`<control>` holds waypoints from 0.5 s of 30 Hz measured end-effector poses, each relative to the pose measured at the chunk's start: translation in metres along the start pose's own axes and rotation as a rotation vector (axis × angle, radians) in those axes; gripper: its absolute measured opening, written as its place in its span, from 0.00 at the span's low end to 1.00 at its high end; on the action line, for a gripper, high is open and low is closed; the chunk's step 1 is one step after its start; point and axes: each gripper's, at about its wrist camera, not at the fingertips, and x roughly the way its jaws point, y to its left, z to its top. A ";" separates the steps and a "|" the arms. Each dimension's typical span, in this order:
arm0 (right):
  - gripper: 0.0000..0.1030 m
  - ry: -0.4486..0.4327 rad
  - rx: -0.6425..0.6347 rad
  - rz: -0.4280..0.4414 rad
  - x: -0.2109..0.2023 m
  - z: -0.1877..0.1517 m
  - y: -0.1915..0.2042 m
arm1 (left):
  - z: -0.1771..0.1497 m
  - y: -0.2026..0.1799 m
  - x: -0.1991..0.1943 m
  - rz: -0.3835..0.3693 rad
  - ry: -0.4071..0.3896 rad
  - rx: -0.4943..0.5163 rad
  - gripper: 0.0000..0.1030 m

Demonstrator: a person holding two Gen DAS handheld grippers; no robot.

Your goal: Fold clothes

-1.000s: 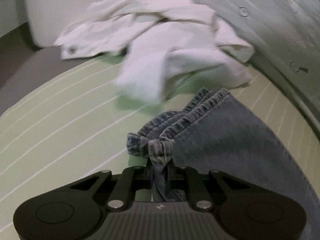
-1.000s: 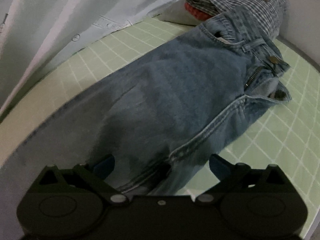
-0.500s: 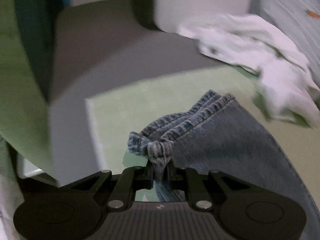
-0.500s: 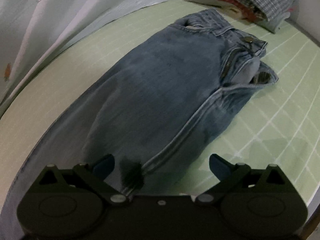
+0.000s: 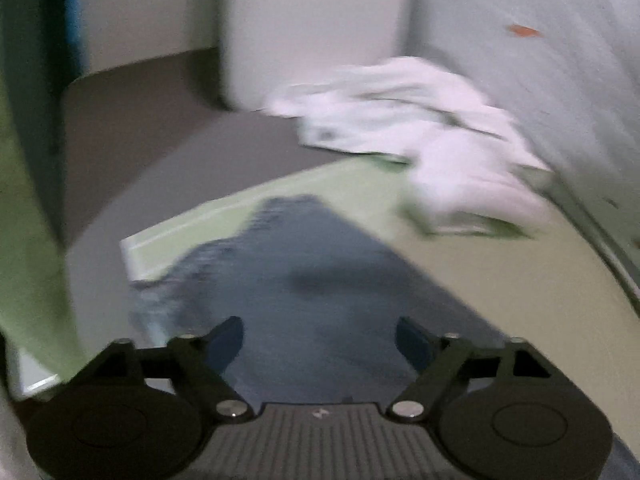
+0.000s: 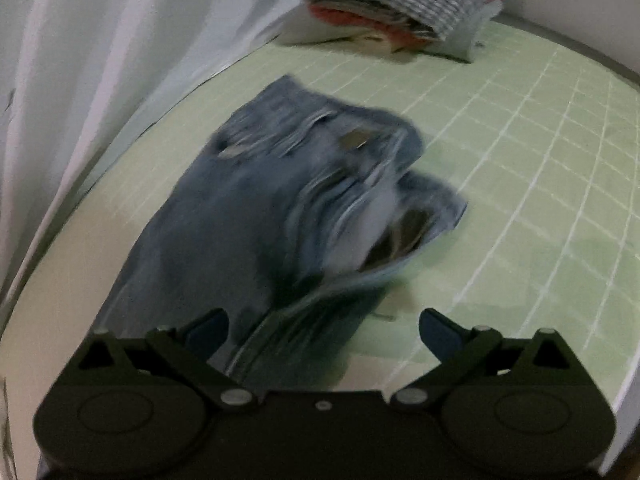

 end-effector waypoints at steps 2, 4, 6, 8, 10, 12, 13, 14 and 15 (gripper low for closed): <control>1.00 -0.007 0.032 0.019 0.016 0.012 -0.016 | -0.008 -0.034 -0.007 -0.078 -0.010 0.062 0.89; 1.00 -0.018 0.060 0.045 0.031 0.020 -0.026 | -0.019 -0.068 -0.013 -0.151 -0.001 0.120 0.91; 1.00 -0.046 0.052 0.057 0.038 0.029 -0.025 | -0.030 -0.097 -0.018 -0.198 0.011 0.179 0.91; 0.89 -0.058 0.055 0.094 0.046 0.039 -0.025 | -0.042 -0.120 -0.022 -0.223 0.027 0.234 0.91; 0.72 -0.060 0.054 0.123 0.050 0.048 -0.026 | -0.053 -0.139 -0.024 -0.239 0.051 0.280 0.91; 0.51 -0.062 0.047 0.140 0.052 0.056 -0.028 | -0.061 -0.150 -0.022 -0.253 0.078 0.293 0.91; 0.40 -0.077 0.055 0.165 0.047 0.060 -0.032 | -0.065 -0.155 -0.020 -0.259 0.091 0.298 0.91; 0.36 -0.104 0.052 0.172 0.039 0.064 -0.035 | -0.068 -0.157 -0.021 -0.259 0.097 0.298 0.91; 0.36 -0.131 0.049 0.179 0.032 0.067 -0.039 | -0.070 -0.158 -0.023 -0.256 0.101 0.297 0.91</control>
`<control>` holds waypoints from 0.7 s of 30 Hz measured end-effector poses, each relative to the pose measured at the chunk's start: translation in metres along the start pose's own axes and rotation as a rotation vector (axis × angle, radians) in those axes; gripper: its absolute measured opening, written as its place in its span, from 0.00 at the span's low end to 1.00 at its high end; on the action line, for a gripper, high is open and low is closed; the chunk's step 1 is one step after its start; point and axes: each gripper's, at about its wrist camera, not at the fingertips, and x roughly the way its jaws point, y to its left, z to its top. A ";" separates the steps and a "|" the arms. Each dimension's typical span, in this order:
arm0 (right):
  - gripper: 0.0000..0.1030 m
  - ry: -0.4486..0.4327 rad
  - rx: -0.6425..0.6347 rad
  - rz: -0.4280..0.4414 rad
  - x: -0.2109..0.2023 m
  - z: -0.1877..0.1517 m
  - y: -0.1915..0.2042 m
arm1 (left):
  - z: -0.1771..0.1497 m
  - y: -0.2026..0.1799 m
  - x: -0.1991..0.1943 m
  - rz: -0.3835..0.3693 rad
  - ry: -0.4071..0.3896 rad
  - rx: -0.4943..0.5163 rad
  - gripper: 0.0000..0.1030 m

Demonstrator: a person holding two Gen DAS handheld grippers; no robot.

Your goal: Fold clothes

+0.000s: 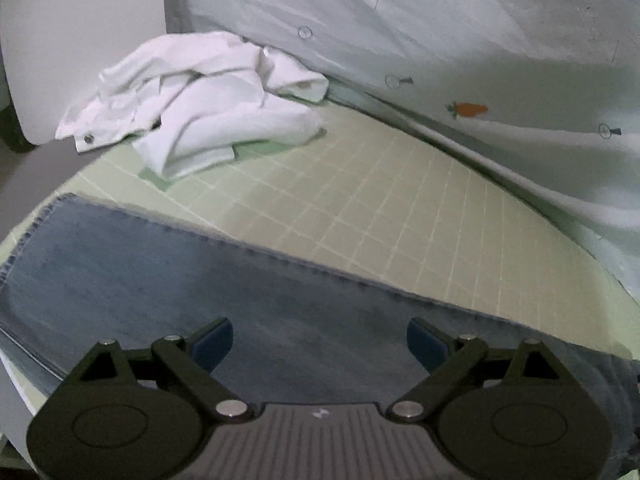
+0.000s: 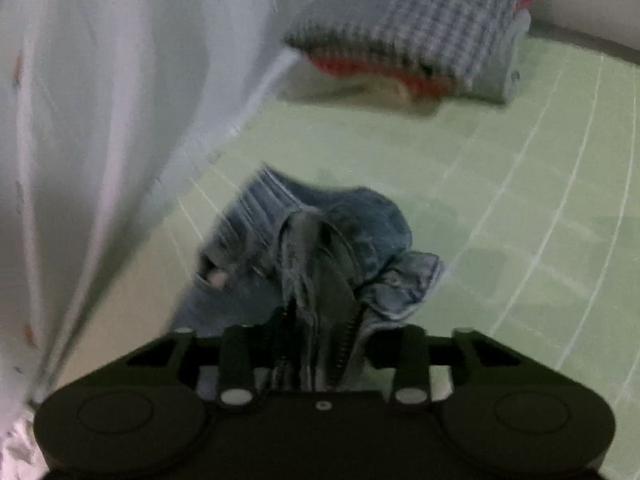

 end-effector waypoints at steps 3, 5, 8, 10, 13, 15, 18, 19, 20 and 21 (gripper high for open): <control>0.35 -0.082 -0.092 -0.093 -0.010 0.010 -0.006 | -0.002 0.010 -0.003 0.021 -0.003 -0.015 0.91; 0.39 -0.087 -0.165 -0.205 -0.006 0.015 -0.011 | -0.004 0.024 -0.004 0.037 0.002 -0.041 0.91; 0.70 -0.050 -0.220 -0.335 -0.003 0.018 -0.014 | -0.006 0.053 -0.004 0.058 0.017 -0.092 0.91; 0.90 -0.072 -0.274 -0.352 -0.015 0.007 -0.004 | -0.007 0.075 -0.008 0.089 0.009 -0.115 0.91; 0.97 -0.090 -0.385 -0.318 -0.031 -0.020 0.021 | -0.009 0.110 -0.015 0.142 -0.002 -0.154 0.91; 0.99 -0.077 -0.453 -0.262 -0.043 -0.049 0.046 | -0.009 0.134 -0.018 0.158 -0.004 -0.189 0.91; 0.99 -0.021 -0.525 -0.151 -0.053 -0.094 0.079 | -0.008 0.168 -0.021 0.180 -0.005 -0.226 0.91; 0.99 -0.006 -0.547 -0.127 -0.056 -0.108 0.087 | -0.007 0.178 -0.022 0.189 -0.004 -0.225 0.91; 0.99 0.008 -0.571 -0.106 -0.060 -0.124 0.095 | -0.006 0.185 -0.021 0.194 0.000 -0.220 0.91; 0.99 0.020 -0.592 -0.096 -0.063 -0.139 0.101 | -0.006 0.191 -0.020 0.197 0.005 -0.212 0.91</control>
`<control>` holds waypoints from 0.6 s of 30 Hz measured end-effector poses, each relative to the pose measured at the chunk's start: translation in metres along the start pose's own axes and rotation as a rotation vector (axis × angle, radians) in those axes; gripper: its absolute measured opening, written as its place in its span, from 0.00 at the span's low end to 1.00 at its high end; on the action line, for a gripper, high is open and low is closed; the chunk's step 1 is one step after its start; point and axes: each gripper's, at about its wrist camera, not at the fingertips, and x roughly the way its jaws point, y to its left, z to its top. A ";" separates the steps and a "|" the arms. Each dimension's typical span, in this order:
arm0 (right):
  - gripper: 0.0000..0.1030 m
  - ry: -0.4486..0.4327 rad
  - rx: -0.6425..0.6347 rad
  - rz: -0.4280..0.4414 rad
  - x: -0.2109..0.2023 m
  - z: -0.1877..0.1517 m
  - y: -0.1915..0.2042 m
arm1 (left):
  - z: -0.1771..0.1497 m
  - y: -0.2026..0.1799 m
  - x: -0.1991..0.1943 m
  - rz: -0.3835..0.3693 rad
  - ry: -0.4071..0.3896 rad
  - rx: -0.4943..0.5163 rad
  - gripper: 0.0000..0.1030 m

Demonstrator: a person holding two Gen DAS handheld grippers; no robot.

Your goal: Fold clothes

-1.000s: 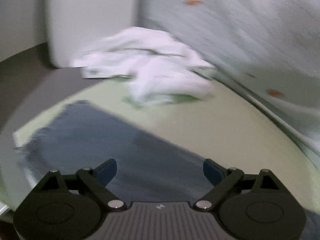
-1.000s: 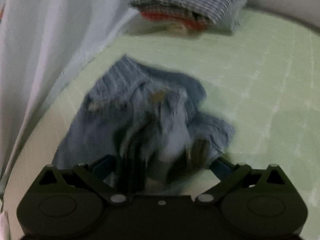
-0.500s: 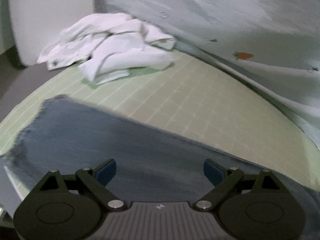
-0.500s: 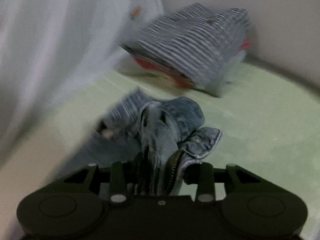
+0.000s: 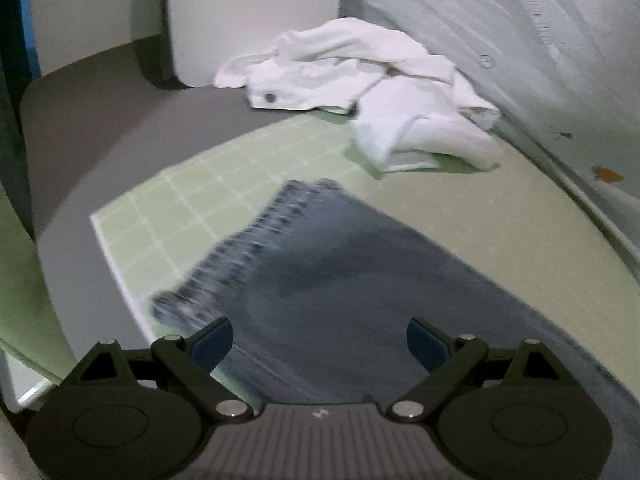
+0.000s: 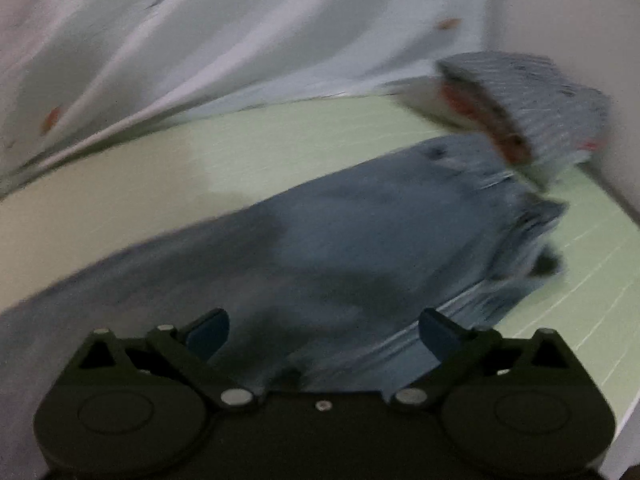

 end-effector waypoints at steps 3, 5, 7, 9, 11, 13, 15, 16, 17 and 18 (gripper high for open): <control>0.99 0.016 -0.062 0.043 -0.014 -0.029 0.035 | -0.001 0.013 0.010 -0.014 0.030 0.021 0.91; 0.99 0.016 -0.118 0.078 -0.023 -0.044 0.053 | -0.003 0.016 0.019 -0.026 0.060 0.049 0.91; 1.00 0.004 -0.204 0.090 -0.032 -0.056 0.069 | -0.007 0.015 0.027 -0.024 0.085 0.073 0.91; 1.00 -0.013 -0.299 0.076 -0.039 -0.064 0.081 | -0.010 0.012 0.035 -0.020 0.109 0.097 0.93; 1.00 -0.008 -0.335 0.055 -0.044 -0.070 0.084 | -0.013 0.011 0.040 -0.017 0.129 0.113 0.95; 1.00 0.023 -0.339 0.022 -0.041 -0.071 0.078 | -0.016 0.013 0.047 -0.011 0.166 0.109 0.95; 1.00 0.035 -0.376 -0.010 -0.042 -0.075 0.073 | -0.020 0.014 0.049 -0.007 0.181 0.102 0.95; 1.00 0.039 -0.402 -0.026 -0.043 -0.077 0.072 | -0.022 0.014 0.051 -0.003 0.190 0.103 0.95; 1.00 0.044 -0.428 -0.043 -0.045 -0.079 0.071 | -0.023 0.014 0.052 0.003 0.200 0.106 0.95; 1.00 0.049 -0.454 -0.060 -0.046 -0.082 0.070 | -0.025 0.014 0.053 0.008 0.210 0.108 0.97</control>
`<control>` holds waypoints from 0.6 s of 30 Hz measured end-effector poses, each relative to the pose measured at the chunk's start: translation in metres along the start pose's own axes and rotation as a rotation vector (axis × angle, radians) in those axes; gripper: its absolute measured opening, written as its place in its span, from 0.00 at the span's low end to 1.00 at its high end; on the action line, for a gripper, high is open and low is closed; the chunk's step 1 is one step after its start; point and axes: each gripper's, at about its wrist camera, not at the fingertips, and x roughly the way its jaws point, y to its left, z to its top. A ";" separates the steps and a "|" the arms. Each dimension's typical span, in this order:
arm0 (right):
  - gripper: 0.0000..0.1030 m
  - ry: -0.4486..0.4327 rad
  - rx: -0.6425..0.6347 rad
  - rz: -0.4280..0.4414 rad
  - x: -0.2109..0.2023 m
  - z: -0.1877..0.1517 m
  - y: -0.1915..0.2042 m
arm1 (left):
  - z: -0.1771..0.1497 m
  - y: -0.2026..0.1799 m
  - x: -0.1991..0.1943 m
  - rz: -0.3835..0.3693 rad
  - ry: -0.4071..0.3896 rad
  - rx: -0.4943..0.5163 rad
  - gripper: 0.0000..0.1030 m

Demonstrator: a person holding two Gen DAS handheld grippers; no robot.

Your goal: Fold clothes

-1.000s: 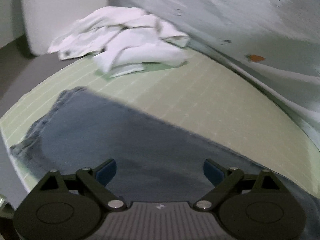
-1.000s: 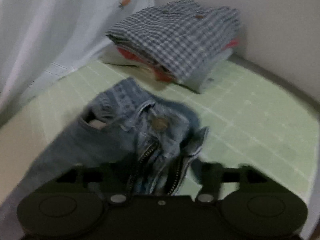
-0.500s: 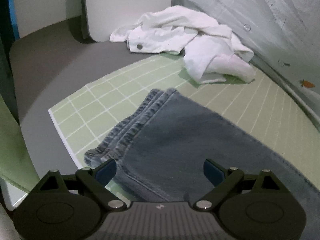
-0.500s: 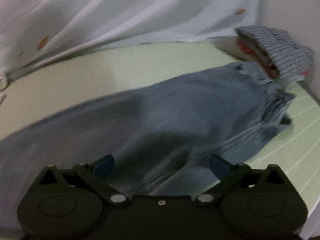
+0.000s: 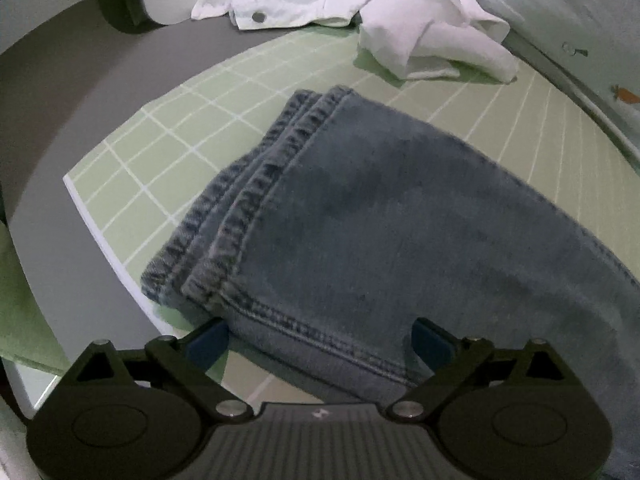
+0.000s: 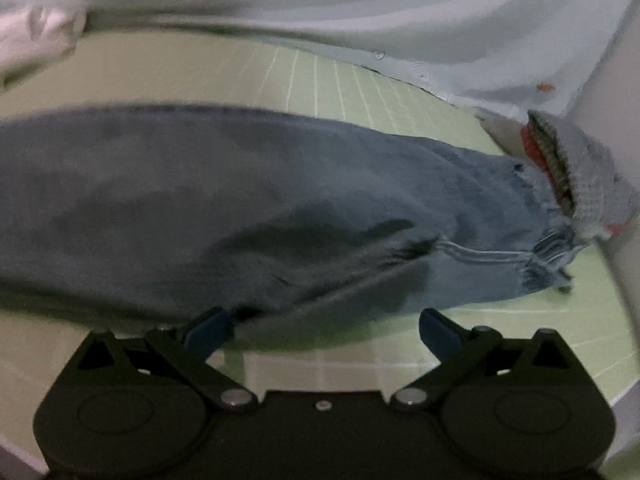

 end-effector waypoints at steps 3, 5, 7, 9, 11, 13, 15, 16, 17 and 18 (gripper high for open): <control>1.00 0.021 -0.044 -0.038 0.000 -0.003 0.000 | -0.005 -0.006 0.002 0.031 0.011 0.019 0.98; 1.00 -0.005 -0.074 -0.036 -0.003 -0.001 0.000 | -0.007 -0.009 0.002 0.033 0.013 0.021 0.98; 1.00 -0.045 -0.129 -0.031 -0.005 0.003 0.004 | -0.009 -0.012 0.002 0.038 0.015 0.024 0.99; 1.00 -0.053 -0.187 -0.023 0.000 0.007 0.012 | -0.009 -0.016 0.003 0.056 0.021 0.035 0.99; 1.00 -0.062 -0.203 -0.019 0.006 0.013 0.015 | -0.008 -0.017 0.002 0.064 0.033 0.018 0.99; 1.00 -0.092 -0.200 -0.007 0.008 0.021 0.015 | -0.008 -0.017 0.002 0.066 0.043 0.007 0.99; 1.00 -0.124 -0.185 0.028 0.007 0.028 0.010 | -0.009 -0.019 0.002 0.073 0.049 0.008 0.99; 1.00 -0.131 -0.182 0.053 0.005 0.031 0.008 | -0.009 -0.020 0.003 0.076 0.053 0.009 0.99; 1.00 -0.133 -0.185 0.072 0.004 0.031 0.007 | -0.008 -0.020 0.003 0.079 0.057 0.007 0.99; 1.00 -0.133 -0.192 0.088 0.003 0.032 0.006 | -0.008 -0.020 0.003 0.081 0.061 0.004 0.99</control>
